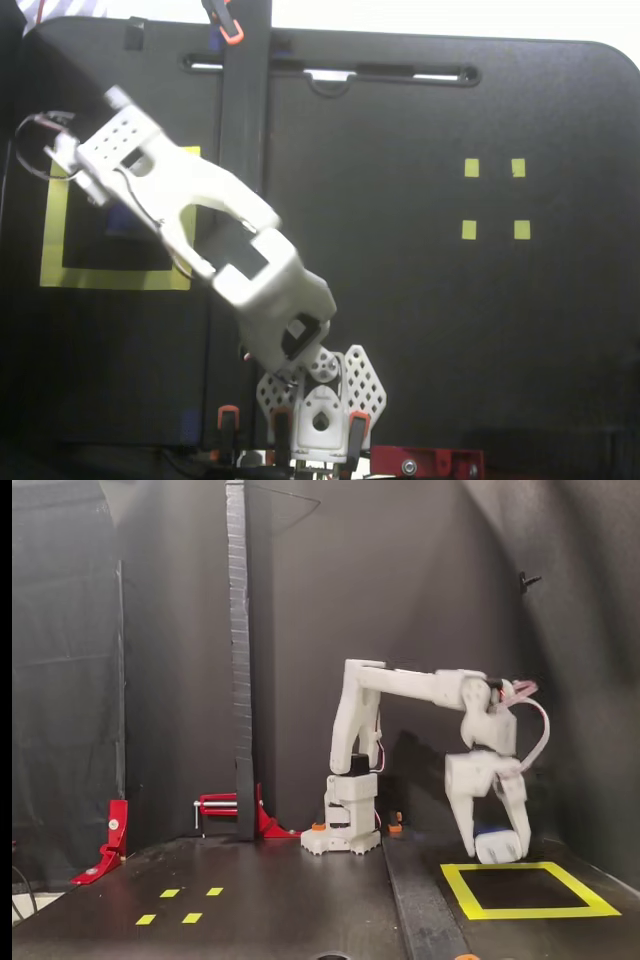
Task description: Grasp the block and place it in the designated area.
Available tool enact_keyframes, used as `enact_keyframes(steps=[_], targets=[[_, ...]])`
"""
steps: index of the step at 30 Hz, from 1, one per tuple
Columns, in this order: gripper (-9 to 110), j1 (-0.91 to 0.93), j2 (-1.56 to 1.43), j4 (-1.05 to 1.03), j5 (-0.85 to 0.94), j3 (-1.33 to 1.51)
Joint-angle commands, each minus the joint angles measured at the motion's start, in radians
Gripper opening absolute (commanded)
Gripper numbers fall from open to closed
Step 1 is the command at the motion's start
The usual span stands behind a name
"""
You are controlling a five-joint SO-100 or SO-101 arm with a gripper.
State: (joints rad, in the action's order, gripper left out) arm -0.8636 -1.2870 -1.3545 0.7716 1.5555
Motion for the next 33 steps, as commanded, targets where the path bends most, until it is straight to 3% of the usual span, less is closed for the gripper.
enact_keyframes(steps=[1,24,33], targets=[[23,-0.006,0.021,0.02,-0.011,-0.046],[23,-0.003,0.11,0.089,-0.008,-0.046],[39,-0.002,0.11,0.086,-0.006,-0.046]])
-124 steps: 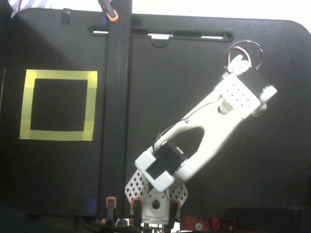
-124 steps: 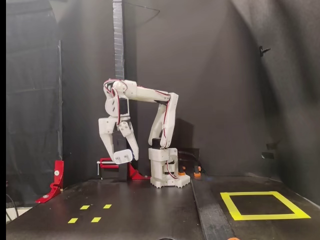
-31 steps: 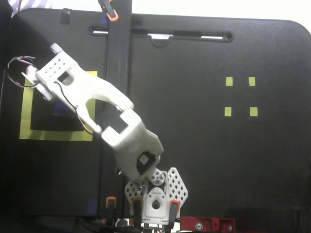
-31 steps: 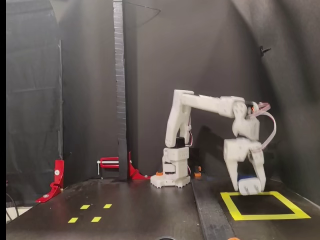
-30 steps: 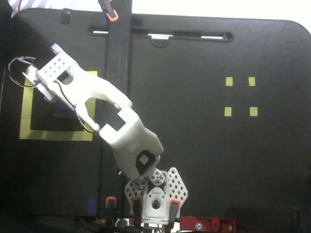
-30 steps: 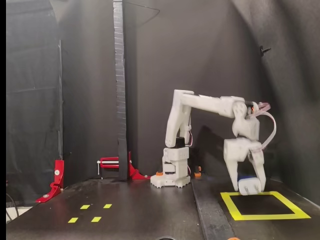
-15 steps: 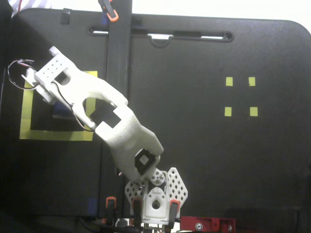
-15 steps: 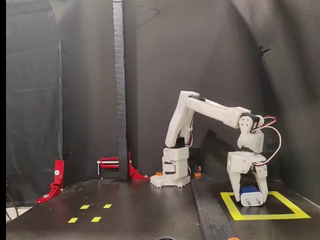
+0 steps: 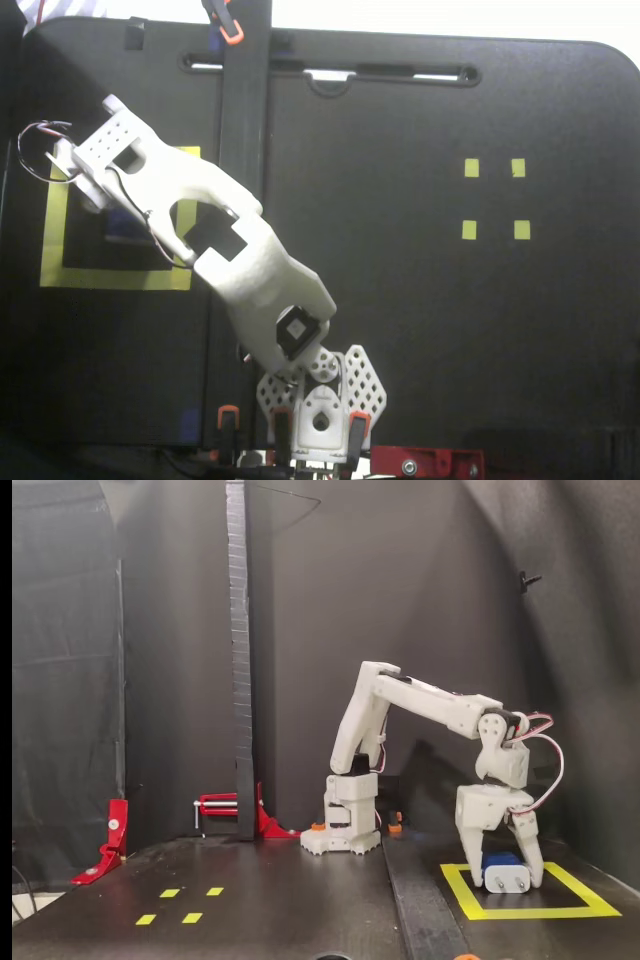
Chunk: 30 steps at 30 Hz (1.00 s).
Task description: Grasp the block and place it in the designated area.
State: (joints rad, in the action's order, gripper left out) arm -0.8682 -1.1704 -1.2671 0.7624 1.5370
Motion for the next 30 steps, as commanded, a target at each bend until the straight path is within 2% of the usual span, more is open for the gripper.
enact_keyframes(steps=[1,6,21,30], targets=[[41,0.003,-0.006,-0.002,0.003,-0.028],[45,0.003,-0.006,-0.006,0.014,-0.028],[45,0.008,-0.025,-0.021,0.018,-0.028],[45,0.014,-0.143,-0.141,0.026,-0.061]])
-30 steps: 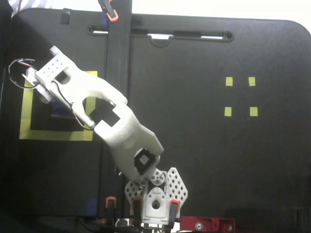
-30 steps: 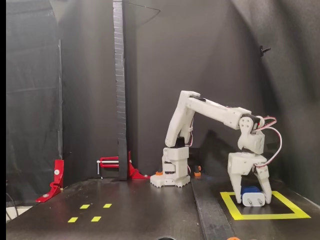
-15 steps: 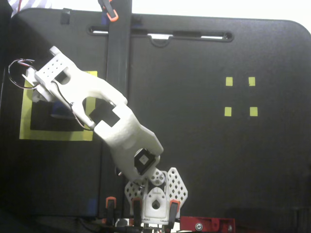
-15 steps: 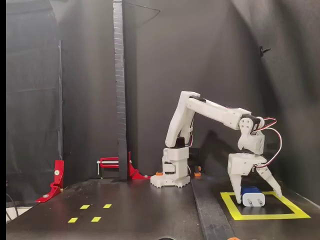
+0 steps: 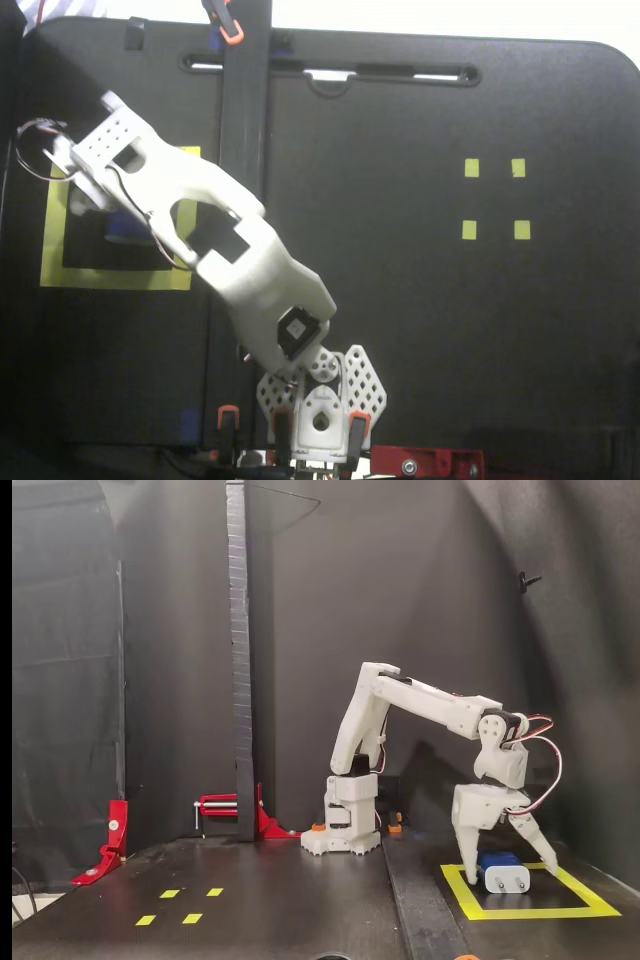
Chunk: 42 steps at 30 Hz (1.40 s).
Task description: Grasp the block and place it in the designated area.
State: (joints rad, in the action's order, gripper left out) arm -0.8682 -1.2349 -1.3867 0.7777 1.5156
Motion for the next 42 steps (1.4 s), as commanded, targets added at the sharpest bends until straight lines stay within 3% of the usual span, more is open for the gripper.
enact_keyframes(steps=[1,16,27,42], targets=[[45,0.018,-0.098,-0.031,0.014,-0.043],[45,0.051,-0.397,-0.206,0.048,-0.055],[44,0.052,-0.42,-0.225,0.052,-0.058],[2,0.055,-0.42,-0.213,0.046,-0.061]])
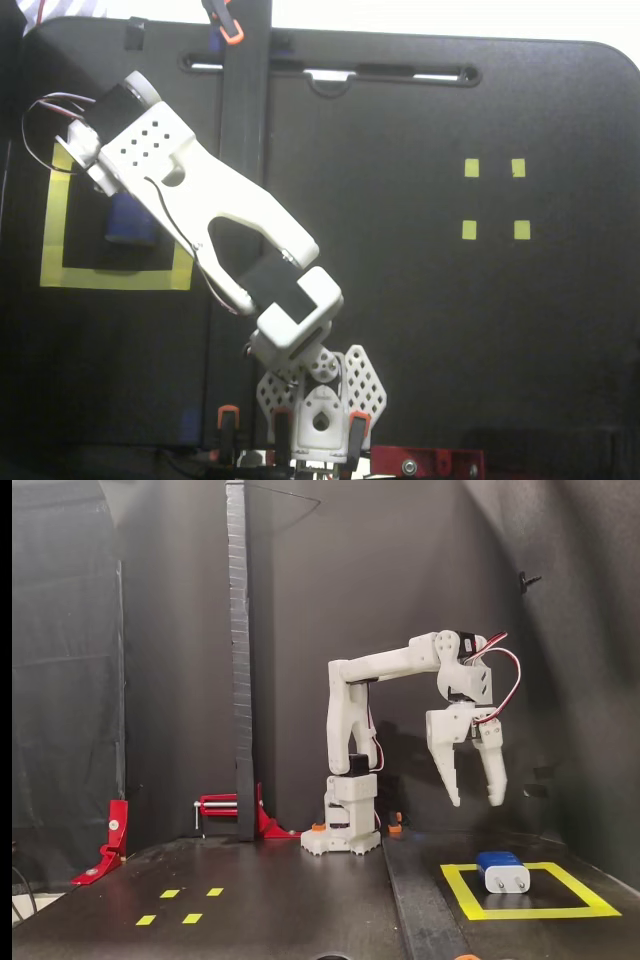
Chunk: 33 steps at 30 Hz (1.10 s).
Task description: Grasp the block and place it in the designated area.
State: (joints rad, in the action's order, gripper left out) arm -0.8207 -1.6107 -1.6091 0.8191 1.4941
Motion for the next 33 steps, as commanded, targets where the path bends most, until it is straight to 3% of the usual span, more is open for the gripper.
enact_keyframes(steps=[1,12,29,33], targets=[[0,0.008,-0.044,0.012,0.002,-0.04],[0,0.009,-0.044,0.023,-0.089,-0.041],[0,0.041,-0.034,0.057,-0.936,-0.038],[0,0.052,-0.031,0.061,-0.997,-0.038]])
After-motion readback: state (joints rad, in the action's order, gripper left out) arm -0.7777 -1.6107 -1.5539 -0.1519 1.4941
